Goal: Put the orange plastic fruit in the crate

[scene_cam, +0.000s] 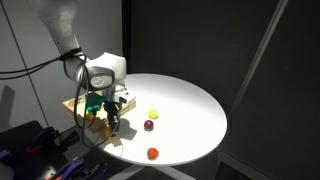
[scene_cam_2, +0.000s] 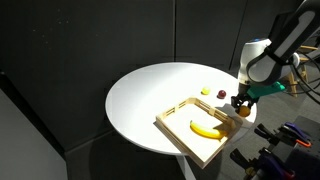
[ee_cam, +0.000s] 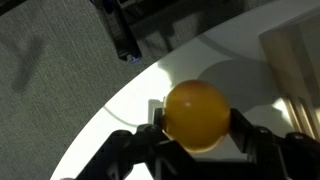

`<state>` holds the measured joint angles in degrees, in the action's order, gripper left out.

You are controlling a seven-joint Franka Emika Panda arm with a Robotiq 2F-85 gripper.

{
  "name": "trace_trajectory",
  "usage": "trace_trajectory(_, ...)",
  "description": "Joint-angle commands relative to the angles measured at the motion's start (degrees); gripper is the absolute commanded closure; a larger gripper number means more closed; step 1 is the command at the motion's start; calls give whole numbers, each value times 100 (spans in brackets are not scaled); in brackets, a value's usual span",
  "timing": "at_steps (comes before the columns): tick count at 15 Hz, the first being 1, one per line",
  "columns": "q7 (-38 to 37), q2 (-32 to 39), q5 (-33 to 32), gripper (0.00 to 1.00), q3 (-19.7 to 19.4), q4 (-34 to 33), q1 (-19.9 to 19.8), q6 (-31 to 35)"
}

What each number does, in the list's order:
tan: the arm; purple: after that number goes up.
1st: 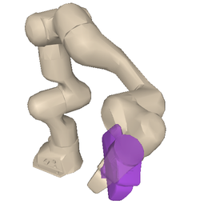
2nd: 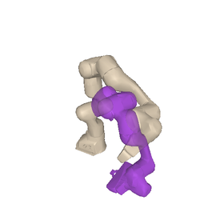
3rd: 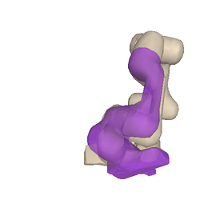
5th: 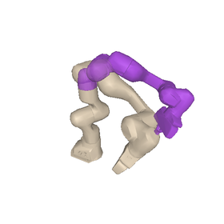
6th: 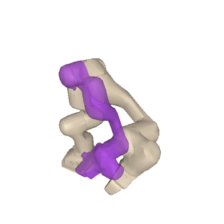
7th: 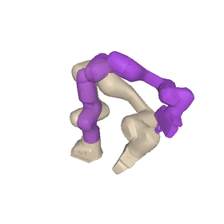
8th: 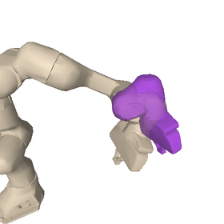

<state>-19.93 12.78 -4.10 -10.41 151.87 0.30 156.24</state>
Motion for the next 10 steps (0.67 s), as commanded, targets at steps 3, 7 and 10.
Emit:
trace_trajectory(3,14,-598,-139,60,15,9,-32,-463)
trace_trajectory(7,76,-880,-88,60,174,7,-55,-659)
trace_trajectory(10,225,-1039,15,60,389,-43,-41,-861)
